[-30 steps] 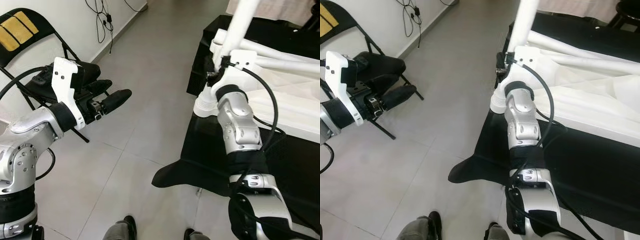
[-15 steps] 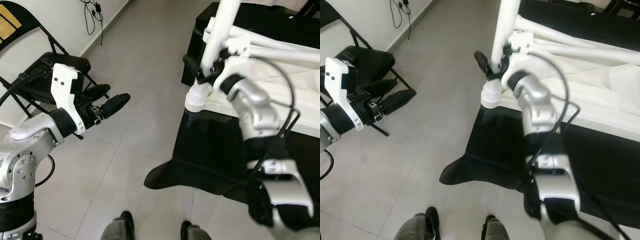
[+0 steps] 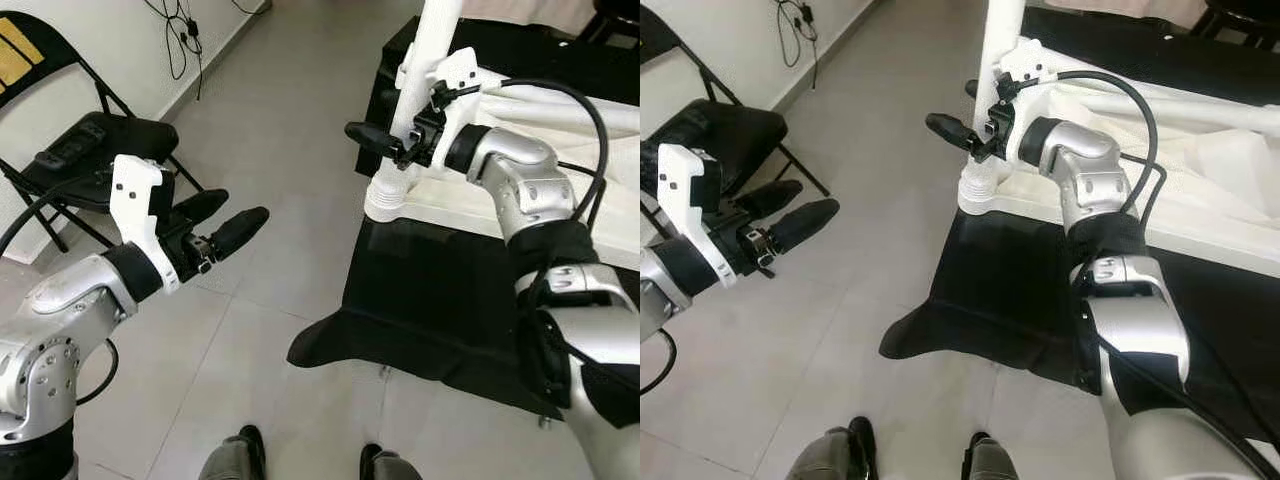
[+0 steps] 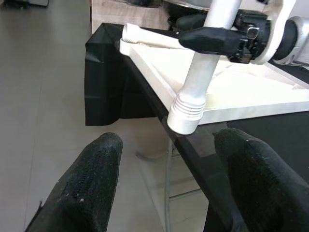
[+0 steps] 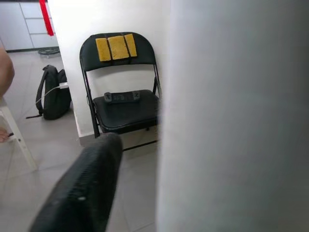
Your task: Building children table
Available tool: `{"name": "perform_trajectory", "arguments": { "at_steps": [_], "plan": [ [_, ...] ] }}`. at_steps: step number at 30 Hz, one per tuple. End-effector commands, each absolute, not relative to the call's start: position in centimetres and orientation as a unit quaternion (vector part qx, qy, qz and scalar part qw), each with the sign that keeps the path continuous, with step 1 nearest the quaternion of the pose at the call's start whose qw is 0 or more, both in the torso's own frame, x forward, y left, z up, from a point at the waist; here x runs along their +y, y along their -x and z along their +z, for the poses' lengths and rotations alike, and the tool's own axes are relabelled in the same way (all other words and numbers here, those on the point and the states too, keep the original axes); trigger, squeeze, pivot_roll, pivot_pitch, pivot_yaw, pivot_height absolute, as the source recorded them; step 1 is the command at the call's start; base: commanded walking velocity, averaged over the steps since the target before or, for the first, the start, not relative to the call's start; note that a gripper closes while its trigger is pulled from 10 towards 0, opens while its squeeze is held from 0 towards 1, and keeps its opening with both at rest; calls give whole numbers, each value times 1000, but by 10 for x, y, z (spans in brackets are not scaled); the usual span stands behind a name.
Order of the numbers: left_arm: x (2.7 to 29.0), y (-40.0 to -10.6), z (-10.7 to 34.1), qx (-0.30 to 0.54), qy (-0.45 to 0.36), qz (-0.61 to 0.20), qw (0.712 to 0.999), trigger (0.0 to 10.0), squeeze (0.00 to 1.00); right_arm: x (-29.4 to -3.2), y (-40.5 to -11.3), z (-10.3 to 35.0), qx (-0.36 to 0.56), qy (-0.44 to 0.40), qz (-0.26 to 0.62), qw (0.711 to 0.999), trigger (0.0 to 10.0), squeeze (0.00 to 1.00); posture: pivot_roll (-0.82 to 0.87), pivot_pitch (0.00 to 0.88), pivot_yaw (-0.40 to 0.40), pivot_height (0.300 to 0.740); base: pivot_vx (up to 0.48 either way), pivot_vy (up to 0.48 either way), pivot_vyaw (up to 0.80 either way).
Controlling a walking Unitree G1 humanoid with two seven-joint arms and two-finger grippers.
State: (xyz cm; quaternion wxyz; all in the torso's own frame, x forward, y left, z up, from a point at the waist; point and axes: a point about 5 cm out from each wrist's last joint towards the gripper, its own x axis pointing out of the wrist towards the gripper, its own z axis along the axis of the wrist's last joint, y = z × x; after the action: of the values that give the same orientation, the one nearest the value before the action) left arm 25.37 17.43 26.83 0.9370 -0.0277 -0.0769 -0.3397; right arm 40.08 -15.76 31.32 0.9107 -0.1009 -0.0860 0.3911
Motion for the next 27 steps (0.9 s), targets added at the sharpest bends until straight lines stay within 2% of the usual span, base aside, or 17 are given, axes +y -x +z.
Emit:
{"name": "perform_trajectory", "arguments": {
  "at_steps": [1, 8, 13, 17, 18, 19, 20, 21, 23, 25, 27],
  "plan": [
    [177, -250, 269, -73, 19, -337, 938, 10000, 0, -151, -402, 301, -65, 91, 417, 902, 0, 0, 35, 253, -35, 740, 0, 0, 0],
    [178, -250, 271, -72, 15, -338, 938, 10000, 0, -161, -402, 288, -45, 71, 405, 911, 0, 0, 28, 259, -25, 740, 0, 0, 0],
    [180, -249, 271, -69, 13, -339, 938, 10000, 0, -177, -390, 260, -3, 31, 414, 910, 0, 0, 20, 265, -16, 740, 0, 0, 0],
    [183, -247, 271, -65, 11, -339, 938, 10000, 0, -184, -375, 232, 17, -6, 371, 928, 0, 0, 17, 269, -14, 740, 0, 0, 0],
    [184, -247, 270, -63, 9, -339, 939, 10000, 0, -193, -372, 215, 8, -32, 130, 991, 0, 0, 28, 267, -16, 740, 0, 0, 0],
    [184, -246, 272, -63, 7, -340, 938, 10000, 0, -187, -353, 189, 30, -42, 28, 998, 0, 0, 37, 258, -20, 740, 0, 0, 0],
    [184, -246, 272, -63, 7, -340, 938, 10000, 0, -187, -353, 189, 30, -42, 28, 998, 0, 0, 37, 258, -20, 740, 0, 0, 0],
    [184, -246, 273, -63, 6, -340, 938, 10000, 0, -181, -326, 165, 55, -53, -60, 995, 0, 0, 37, 258, -20, 740, 0, 0, 0],
    [184, -246, 273, -63, 6, -340, 938, 10000, 0, -181, -326, 165, 55, -53, -60, 995, 0, 0, 37, 258, -20, 740, 0, 0, 0],
    [184, -248, 275, -65, 5, -343, 937, 10000, 0, -156, -338, 170, 40, -59, 5, 997, 0, 0, 33, 255, 8, 740, 0, 0, 0],
    [184, -249, 276, -65, 3, -344, 937, 10000, 0, -151, -343, 175, 32, -59, 16, 998, 0, 0, 33, 255, 8, 740, 0, 0, 0]
  ]
}}
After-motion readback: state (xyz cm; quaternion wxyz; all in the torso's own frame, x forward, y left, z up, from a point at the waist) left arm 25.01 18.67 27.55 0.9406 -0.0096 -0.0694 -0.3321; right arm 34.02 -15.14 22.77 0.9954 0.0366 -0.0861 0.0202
